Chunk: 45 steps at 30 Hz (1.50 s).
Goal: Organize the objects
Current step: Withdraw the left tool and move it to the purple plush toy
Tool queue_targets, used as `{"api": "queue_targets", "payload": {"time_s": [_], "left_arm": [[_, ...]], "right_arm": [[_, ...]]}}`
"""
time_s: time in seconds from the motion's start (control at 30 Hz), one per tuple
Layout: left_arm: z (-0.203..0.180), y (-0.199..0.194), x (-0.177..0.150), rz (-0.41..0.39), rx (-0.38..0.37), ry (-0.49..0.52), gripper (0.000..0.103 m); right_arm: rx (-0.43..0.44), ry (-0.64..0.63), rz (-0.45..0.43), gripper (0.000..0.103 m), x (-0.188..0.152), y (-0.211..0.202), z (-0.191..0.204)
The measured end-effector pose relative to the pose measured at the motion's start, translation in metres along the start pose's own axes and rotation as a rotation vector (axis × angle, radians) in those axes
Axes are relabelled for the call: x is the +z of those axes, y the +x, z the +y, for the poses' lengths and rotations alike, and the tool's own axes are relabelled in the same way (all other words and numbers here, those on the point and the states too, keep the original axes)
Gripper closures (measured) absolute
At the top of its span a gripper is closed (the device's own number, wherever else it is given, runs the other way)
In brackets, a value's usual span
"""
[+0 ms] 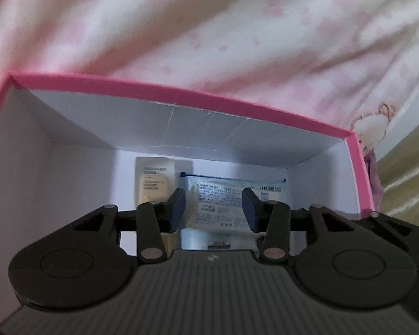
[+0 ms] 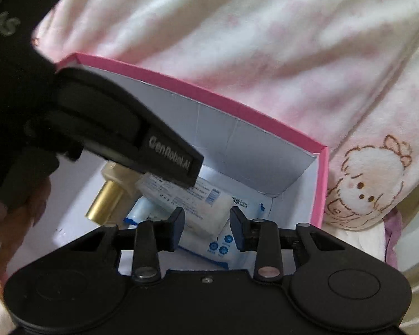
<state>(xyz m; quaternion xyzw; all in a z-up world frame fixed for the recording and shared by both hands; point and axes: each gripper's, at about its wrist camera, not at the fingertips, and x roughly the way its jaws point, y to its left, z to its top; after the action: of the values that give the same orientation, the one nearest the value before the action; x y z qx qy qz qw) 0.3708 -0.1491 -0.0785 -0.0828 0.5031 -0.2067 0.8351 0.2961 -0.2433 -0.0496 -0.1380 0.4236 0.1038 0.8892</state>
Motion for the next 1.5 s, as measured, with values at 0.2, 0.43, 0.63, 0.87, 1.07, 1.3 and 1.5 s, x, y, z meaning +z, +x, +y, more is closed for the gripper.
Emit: {"api": "queue_targets", "payload": {"time_s": [0.2, 0.43, 0.63, 0.87, 1.07, 1.3, 1.5], "left_arm": [[-0.019, -0.049, -0.009, 0.027, 0.038, 0.141, 0.045], [-0.035, -0.129, -0.024, 0.019, 0.066, 0.241, 0.040], [-0.050, -0.183, -0.045, 0.012, 0.063, 0.294, 0.038], [-0.062, -0.239, -0.088, 0.012, 0.040, 0.394, 0.034], [-0.067, -0.254, -0.130, 0.030, 0.009, 0.420, 0.031], [-0.071, -0.240, -0.171, 0.001, -0.007, 0.434, 0.027], [-0.070, -0.213, -0.199, -0.031, -0.016, 0.404, 0.025]], "right_arm": [[0.092, 0.047, -0.052, 0.055, -0.016, -0.058, -0.018], [0.179, 0.087, -0.037, 0.050, -0.022, -0.124, -0.035], [0.174, 0.038, -0.064, 0.044, -0.032, -0.186, -0.029], [0.232, 0.041, -0.105, 0.037, -0.054, -0.242, -0.020], [0.261, 0.053, -0.103, 0.026, -0.082, -0.256, -0.009], [0.303, 0.084, -0.091, 0.023, -0.124, -0.245, -0.003], [0.305, 0.107, -0.090, 0.022, -0.156, -0.218, 0.001]]}}
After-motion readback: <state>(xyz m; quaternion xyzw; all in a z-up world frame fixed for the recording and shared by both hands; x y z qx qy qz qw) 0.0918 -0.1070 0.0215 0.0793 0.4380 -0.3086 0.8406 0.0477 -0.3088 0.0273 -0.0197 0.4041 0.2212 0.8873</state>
